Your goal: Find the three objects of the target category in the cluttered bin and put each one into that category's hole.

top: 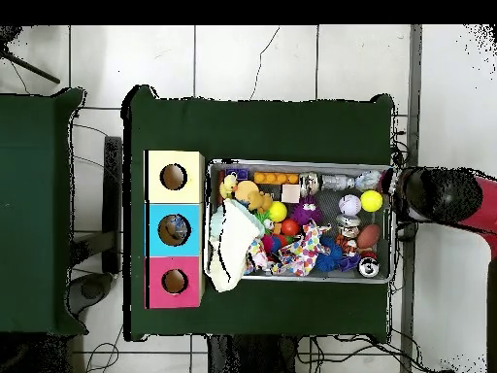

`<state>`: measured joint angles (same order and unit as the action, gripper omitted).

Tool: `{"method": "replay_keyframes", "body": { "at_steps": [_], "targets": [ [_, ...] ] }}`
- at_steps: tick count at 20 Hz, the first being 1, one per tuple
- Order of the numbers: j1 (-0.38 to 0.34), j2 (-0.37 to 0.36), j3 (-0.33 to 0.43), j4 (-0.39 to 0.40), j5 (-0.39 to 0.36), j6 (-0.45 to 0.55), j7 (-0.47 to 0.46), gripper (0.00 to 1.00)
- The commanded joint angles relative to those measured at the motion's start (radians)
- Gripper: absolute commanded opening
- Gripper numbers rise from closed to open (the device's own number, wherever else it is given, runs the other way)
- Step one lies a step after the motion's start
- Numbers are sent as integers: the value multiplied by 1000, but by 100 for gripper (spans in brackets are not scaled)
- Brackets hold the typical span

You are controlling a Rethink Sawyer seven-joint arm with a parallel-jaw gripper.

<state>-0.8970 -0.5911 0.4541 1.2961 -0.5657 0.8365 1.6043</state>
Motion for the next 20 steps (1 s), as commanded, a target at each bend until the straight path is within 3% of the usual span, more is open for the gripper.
{"method": "replay_keyframes", "body": {
  "at_steps": [1, 4, 9, 20],
  "targets": [
    [-15, -4, 22, 123, 19, -55, -52, 0],
    [-4, 34, 0, 115, 22, -80, 9, 0],
    [11, 92, -2, 79, 33, -88, 23, 0],
    [41, 149, -51, 72, 58, -85, 81, 0]
  ]
}}
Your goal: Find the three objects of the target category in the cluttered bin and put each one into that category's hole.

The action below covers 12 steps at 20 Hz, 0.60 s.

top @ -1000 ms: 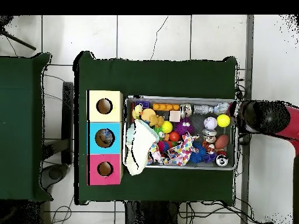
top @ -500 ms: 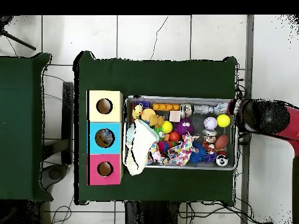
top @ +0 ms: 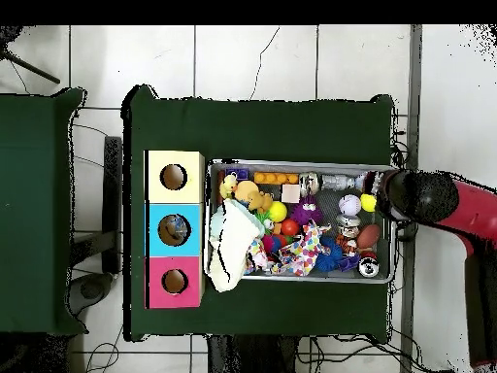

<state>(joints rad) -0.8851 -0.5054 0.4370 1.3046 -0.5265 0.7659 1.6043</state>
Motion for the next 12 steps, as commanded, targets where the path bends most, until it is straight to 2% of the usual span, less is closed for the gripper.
{"method": "replay_keyframes", "body": {
  "at_steps": [1, 6, 12],
  "targets": [
    [30, 66, -36, 66, 20, -17, 82, 0],
    [29, 73, -37, 75, 29, -27, 76, 0],
    [43, 83, -16, 25, 28, 6, 21, 0]
  ]
}}
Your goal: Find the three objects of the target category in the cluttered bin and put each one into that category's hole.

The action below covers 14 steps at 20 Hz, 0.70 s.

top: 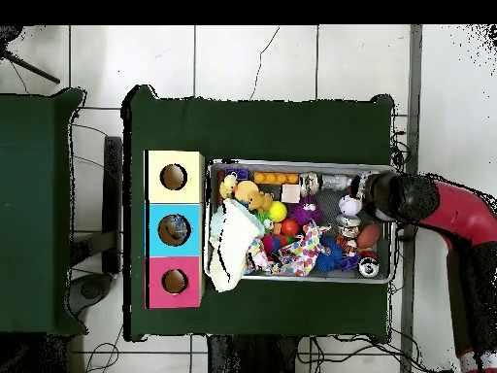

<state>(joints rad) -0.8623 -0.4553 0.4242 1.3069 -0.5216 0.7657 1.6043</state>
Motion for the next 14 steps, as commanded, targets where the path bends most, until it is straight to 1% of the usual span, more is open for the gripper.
{"method": "replay_keyframes", "body": {
  "at_steps": [1, 4, 6, 9, 10, 14],
  "targets": [
    [19, 27, -2, 36, 24, -8, 27, 0],
    [30, 13, -9, 42, 17, -13, 33, 0],
    [42, -24, -21, 69, 12, -21, 52, 0],
    [43, -75, -31, 114, 15, -28, 64, 0],
    [46, -80, -32, 112, 16, -19, 61, 0],
    [51, -62, -25, 102, 15, -12, 41, 0]
  ]
}}
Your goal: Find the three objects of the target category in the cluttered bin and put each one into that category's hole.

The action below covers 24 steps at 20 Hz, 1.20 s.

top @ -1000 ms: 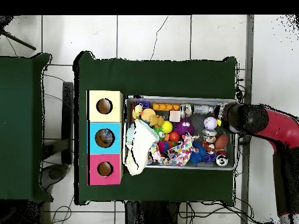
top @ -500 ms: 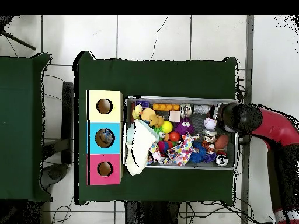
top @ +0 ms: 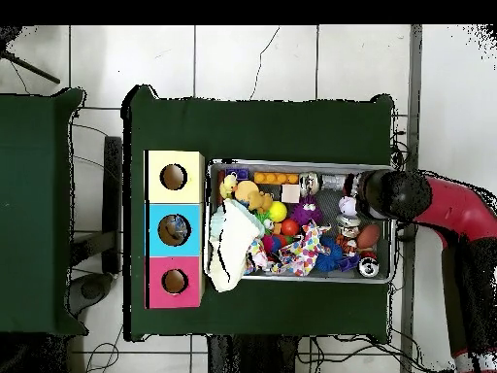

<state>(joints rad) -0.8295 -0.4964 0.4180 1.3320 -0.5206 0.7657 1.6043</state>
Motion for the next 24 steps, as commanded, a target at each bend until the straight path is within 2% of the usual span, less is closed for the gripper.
{"method": "replay_keyframes", "body": {
  "at_steps": [1, 4, 6, 10, 14, 16, 24],
  "targets": [
    [19, -35, -20, 93, 17, -15, 44, 0],
    [18, -39, -24, 120, 12, -25, 46, 0],
    [22, -18, -33, 106, 2, -5, 33, 0],
    [0, 40, 1, 62, -22, -13, -62, 0],
    [-50, 107, 89, 7, -35, -39, -223, 0],
    [-55, 122, 106, -15, -39, -22, -261, 0],
    [-27, 165, 125, -125, -61, 66, -296, 0]
  ]
}}
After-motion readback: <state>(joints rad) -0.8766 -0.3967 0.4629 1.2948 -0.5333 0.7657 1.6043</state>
